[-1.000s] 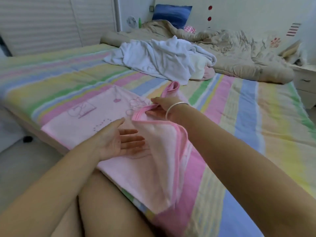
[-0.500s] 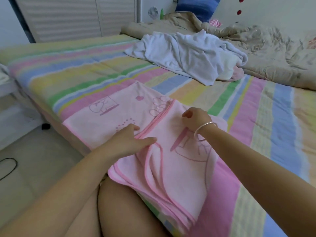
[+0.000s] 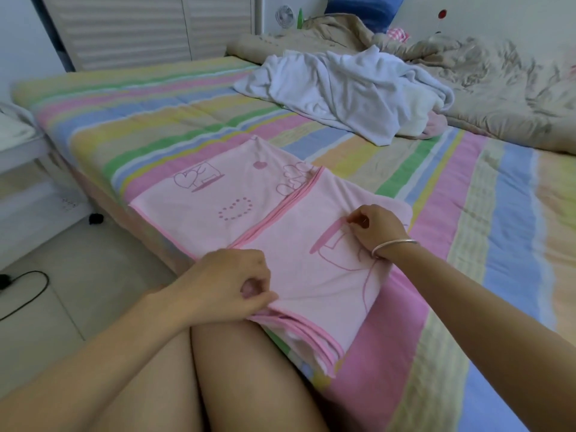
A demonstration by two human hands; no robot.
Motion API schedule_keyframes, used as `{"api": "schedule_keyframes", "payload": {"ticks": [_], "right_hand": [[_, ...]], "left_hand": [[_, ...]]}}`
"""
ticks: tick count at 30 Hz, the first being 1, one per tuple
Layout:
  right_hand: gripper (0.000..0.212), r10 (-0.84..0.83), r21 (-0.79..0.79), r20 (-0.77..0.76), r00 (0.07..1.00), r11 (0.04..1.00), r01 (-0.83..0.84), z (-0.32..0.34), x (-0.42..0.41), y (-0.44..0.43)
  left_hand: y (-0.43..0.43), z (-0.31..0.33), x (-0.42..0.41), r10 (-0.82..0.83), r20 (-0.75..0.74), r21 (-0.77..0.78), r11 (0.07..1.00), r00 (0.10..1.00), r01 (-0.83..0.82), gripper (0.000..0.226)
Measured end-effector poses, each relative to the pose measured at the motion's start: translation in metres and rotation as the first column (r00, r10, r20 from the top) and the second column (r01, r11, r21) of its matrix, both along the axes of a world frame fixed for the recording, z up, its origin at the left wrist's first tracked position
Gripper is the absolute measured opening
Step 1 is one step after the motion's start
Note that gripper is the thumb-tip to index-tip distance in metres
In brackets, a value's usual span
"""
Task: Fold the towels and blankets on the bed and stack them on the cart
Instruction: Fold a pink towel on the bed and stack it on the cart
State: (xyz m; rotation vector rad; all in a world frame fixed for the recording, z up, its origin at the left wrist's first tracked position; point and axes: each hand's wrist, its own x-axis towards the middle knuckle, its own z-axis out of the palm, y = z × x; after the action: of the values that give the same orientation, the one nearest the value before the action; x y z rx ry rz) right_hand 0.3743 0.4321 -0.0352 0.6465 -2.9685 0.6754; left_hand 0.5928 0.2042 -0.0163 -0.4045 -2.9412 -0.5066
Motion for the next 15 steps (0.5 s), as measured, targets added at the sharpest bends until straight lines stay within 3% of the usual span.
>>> {"api": "schedule_keyframes", "payload": {"ticks": [3, 6, 9, 12, 15], "right_hand": [[0.018, 0.016, 0.022, 0.013, 1.000, 1.000, -0.016, 0.003, 0.007, 0.002], [0.021, 0.090, 0.051, -0.007, 0.996, 0.995, -0.089, 0.008, 0.034, 0.005], [0.022, 0.177, -0.037, -0.213, 0.961, 0.981, -0.189, 0.010, 0.086, 0.013], [0.011, 0.300, -0.032, -0.423, 0.855, 0.938, -0.345, 0.013, 0.143, 0.024], [0.017, 0.420, 0.022, -0.397, 0.816, 0.893, -0.449, 0.014, 0.182, 0.034]], "left_hand": [[-0.008, -0.003, 0.024, 0.083, -0.044, -0.080, 0.993, 0.996, -0.086, 0.029], [0.004, -0.009, 0.037, 0.151, -0.254, -0.053, 0.984, 0.955, -0.169, 0.023], [0.019, -0.011, 0.036, 0.048, -0.431, -0.034, 0.997, 0.901, -0.070, 0.025], [0.031, -0.013, 0.034, -0.157, -0.344, -0.089, 0.987, 0.926, 0.134, 0.038], [0.032, -0.023, 0.028, -0.206, -0.269, -0.164, 0.972, 0.941, 0.166, 0.026]]}}
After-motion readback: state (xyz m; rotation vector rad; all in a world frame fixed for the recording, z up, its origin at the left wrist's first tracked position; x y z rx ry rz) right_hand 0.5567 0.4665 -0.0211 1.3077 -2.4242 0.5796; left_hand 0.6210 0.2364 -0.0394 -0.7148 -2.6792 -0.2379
